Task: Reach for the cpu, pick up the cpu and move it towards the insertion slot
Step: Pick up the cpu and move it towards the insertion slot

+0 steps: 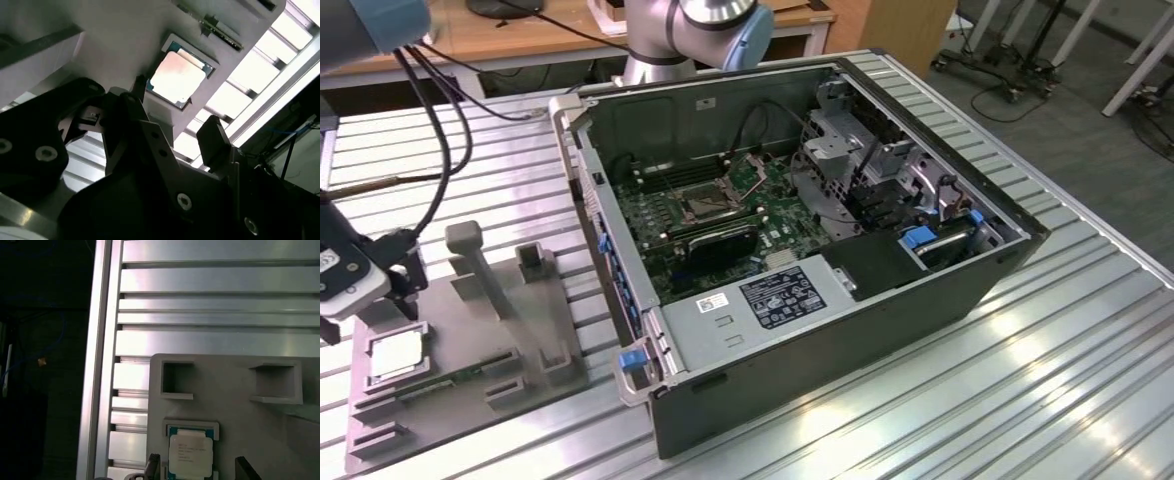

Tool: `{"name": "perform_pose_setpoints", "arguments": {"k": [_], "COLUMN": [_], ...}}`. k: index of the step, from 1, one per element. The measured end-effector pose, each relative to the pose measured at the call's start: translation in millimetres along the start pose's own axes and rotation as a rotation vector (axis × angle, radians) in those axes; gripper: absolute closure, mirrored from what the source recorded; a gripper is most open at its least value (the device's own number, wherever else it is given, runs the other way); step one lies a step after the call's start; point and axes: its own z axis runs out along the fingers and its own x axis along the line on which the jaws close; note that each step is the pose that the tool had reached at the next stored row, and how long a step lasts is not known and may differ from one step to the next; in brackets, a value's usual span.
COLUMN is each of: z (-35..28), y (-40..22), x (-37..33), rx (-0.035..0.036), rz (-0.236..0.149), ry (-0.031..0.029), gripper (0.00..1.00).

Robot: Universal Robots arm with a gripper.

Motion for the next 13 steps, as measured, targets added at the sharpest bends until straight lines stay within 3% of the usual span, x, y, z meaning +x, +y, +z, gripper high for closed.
{"name": "perform_pose_setpoints", "arguments": {"k": [13], "z": [23.2], "y": [-5.5], "x": [4.1], "rx": [0.0001], "rz": [0.0], "ry": [0.0003], "gripper": [0.32]}}
